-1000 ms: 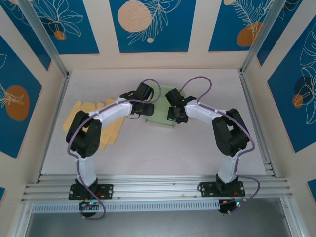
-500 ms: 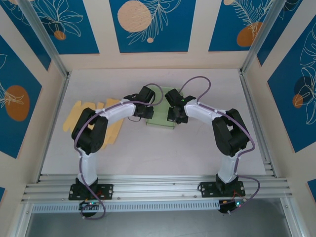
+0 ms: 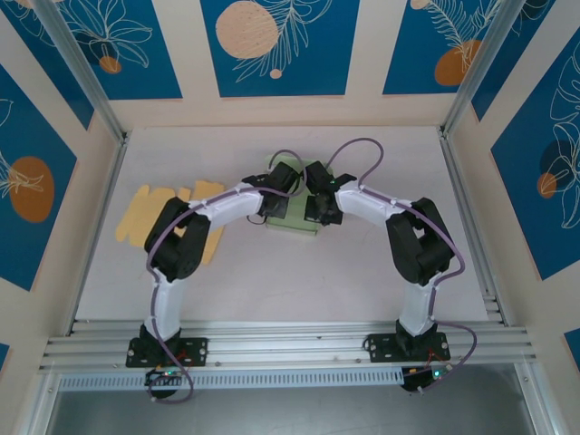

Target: Fold the paper box

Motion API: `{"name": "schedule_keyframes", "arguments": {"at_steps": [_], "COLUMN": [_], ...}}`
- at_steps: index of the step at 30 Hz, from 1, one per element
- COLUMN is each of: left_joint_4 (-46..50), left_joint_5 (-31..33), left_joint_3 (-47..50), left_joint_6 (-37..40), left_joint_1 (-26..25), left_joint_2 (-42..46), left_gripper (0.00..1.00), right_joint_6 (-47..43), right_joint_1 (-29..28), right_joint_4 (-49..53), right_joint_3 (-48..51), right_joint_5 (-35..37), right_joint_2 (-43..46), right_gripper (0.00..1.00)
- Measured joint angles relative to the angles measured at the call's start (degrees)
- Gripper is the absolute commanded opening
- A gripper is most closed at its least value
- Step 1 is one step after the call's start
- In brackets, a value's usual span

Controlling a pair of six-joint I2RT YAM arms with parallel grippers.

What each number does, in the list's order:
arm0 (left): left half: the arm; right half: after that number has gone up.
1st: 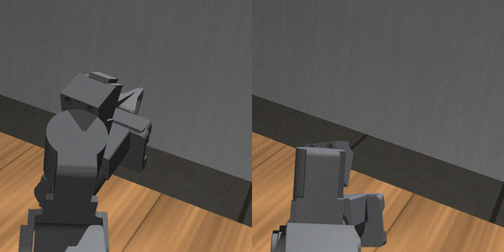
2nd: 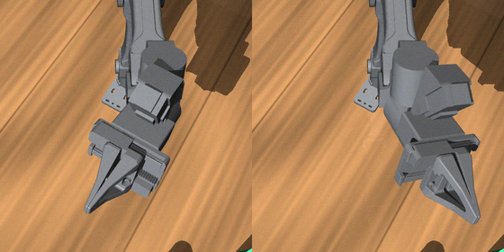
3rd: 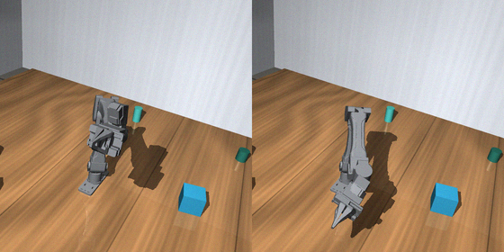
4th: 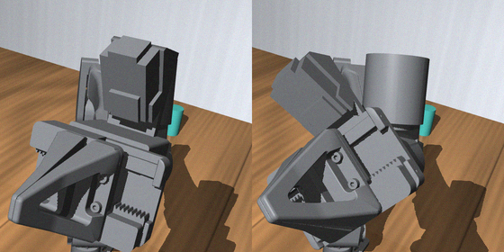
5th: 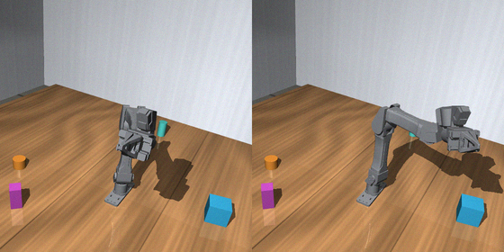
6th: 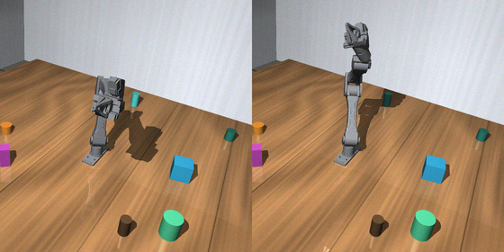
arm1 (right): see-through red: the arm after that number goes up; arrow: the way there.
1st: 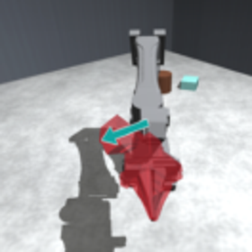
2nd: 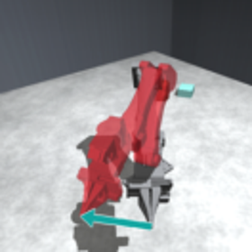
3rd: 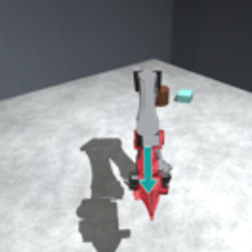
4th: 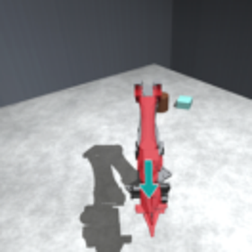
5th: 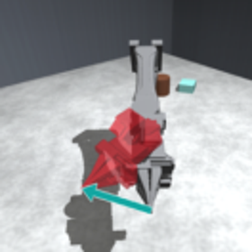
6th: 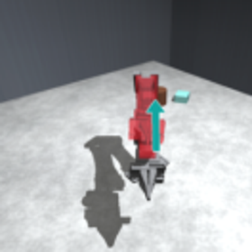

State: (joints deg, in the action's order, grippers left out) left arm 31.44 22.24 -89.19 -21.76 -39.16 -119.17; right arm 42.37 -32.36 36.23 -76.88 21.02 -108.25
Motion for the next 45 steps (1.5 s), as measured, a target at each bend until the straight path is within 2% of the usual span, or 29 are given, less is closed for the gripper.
{"name": "schedule_keyframes", "arguments": {"at_steps": [11, 13, 15, 22, 26, 29, 36, 40, 45], "left_joint_4": [5.27, 4.76, 2.51, 0.61, -0.70, -2.45, -5.57, -5.95, -6.88], "left_joint_5": [7.02, 6.54, 5.60, 1.92, -0.28, -2.29, -6.25, -7.52, -9.20], "left_joint_3": [-4.85, -4.46, -2.49, 3.30, 4.31, 6.23, 11.76, 13.64, 14.14], "left_joint_6": [-0.85, -0.79, -0.39, -0.74, -0.83, -0.85, -1.95, -1.97, -1.73], "left_joint_1": [-0.07, -0.07, -0.04, -2.51, -2.43, -2.29, -0.22, 0.94, 1.49], "left_joint_2": [-3.06, -3.02, -2.19, 2.05, 4.92, 8.13, 15.08, 15.19, 13.51], "left_gripper": [0.00, 0.15, 0.24, 0.42, 0.48, 0.52, 0.57, 0.64, 0.65], "right_joint_6": [-0.02, -0.02, -0.02, -0.37, -0.48, -0.55, -1.60, -2.08, -2.40], "right_joint_1": [0.61, 0.61, 0.48, -0.17, -0.33, -0.72, -1.07, -1.07, -1.07], "right_joint_4": [-1.27, -1.07, -0.87, 0.63, 1.25, 1.88, 2.84, 3.30, 3.67], "right_joint_3": [0.00, 0.00, 0.00, -0.70, -0.90, -1.07, -2.58, -2.60, -2.60], "right_joint_5": [-3.26, -3.30, -3.17, -1.51, -1.49, -1.49, -1.51, -1.55, -1.79], "right_joint_2": [-0.11, -0.13, -0.13, -0.35, -0.35, -0.35, -0.28, 0.83, 4.52], "right_gripper": [0.07, 0.07, 0.08, 0.12, 0.14, 0.21, 0.37, 0.50, 0.54]}}
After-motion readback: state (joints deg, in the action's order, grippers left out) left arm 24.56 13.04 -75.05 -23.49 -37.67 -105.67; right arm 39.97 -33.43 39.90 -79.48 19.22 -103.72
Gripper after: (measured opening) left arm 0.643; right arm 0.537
